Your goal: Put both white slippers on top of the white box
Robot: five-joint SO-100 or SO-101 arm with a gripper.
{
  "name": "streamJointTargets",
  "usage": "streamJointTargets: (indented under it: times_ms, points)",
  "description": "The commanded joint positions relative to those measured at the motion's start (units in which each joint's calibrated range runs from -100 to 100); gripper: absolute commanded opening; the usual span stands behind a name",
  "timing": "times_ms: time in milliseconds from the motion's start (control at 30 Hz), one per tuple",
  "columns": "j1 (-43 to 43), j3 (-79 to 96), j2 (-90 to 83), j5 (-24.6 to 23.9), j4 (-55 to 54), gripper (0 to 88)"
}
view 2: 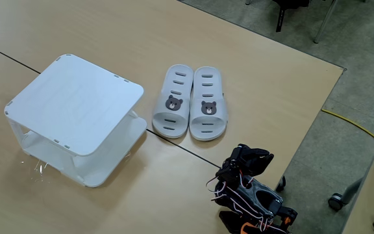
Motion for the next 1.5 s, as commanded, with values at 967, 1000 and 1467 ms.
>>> streamJointTargets:
  times_ms: [967,1000,1467]
  points:
    - [0.0,0.6,-0.1,0.4,0.3,0.6]
    - [0.0,0.6,-0.1,0.4,0.3,0.6]
    - [0.8,0.6,0.5,0.4,0.3,0.6]
